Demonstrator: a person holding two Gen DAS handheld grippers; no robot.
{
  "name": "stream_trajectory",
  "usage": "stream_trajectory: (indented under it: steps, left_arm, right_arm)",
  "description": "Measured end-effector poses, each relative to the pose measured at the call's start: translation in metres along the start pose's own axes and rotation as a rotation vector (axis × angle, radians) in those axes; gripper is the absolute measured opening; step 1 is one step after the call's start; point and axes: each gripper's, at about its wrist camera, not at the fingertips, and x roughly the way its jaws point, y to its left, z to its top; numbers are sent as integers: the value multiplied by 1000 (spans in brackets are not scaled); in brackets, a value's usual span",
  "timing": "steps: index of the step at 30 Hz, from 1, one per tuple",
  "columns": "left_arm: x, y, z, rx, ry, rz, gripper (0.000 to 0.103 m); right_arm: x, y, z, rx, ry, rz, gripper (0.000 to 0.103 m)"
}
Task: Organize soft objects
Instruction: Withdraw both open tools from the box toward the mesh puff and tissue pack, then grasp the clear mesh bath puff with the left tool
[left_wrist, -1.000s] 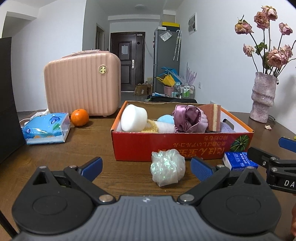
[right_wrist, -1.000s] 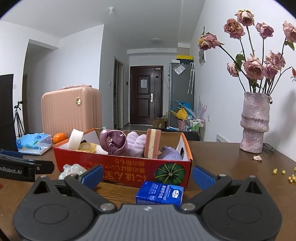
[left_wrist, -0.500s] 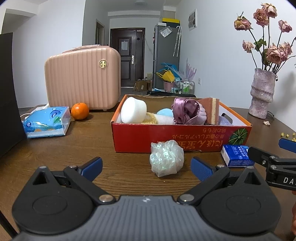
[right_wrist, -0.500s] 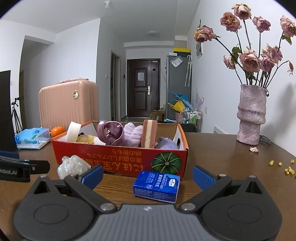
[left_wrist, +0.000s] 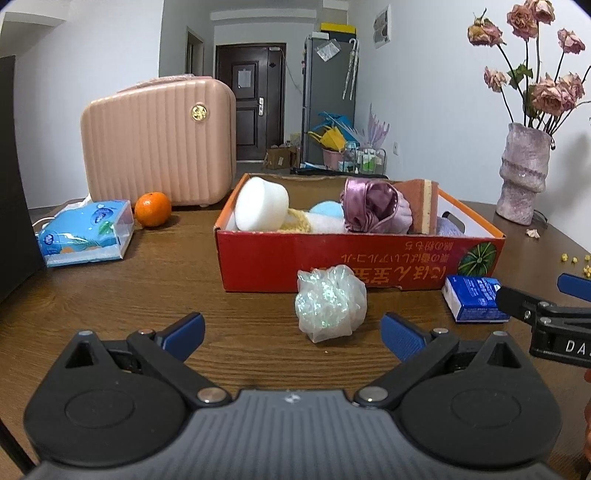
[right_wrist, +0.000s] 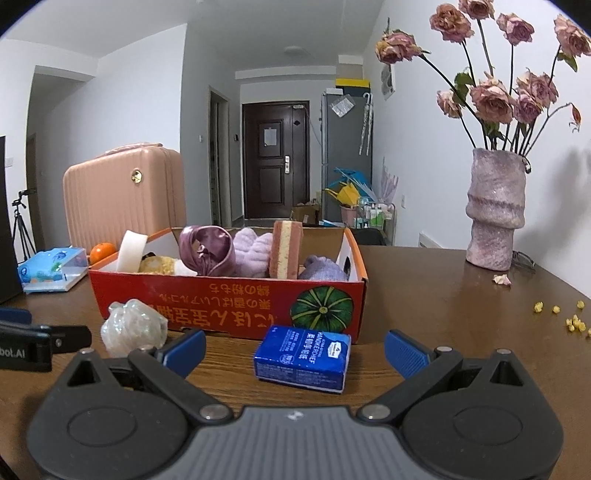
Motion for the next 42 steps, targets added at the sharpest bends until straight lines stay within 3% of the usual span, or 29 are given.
stream_trajectory:
  steps: [18, 31, 36, 38, 42]
  left_arm:
    - [48, -13, 11, -5, 105, -17, 103]
    - [82, -23, 21, -13, 143, 39, 103]
    - [92, -26, 24, -6, 155, 47, 86]
    - [96, -25, 23, -7, 172, 40, 72]
    - [99, -22, 22, -15, 191, 6, 63]
  right_arm:
    - [14, -17, 1, 82, 55, -49, 103]
    - [22, -24, 0, 117, 84, -63, 103]
    - [24, -25, 0, 120, 88, -73, 103]
    - [25, -26, 0, 123, 90, -77, 103]
    - [26, -26, 0, 123, 91, -84, 103]
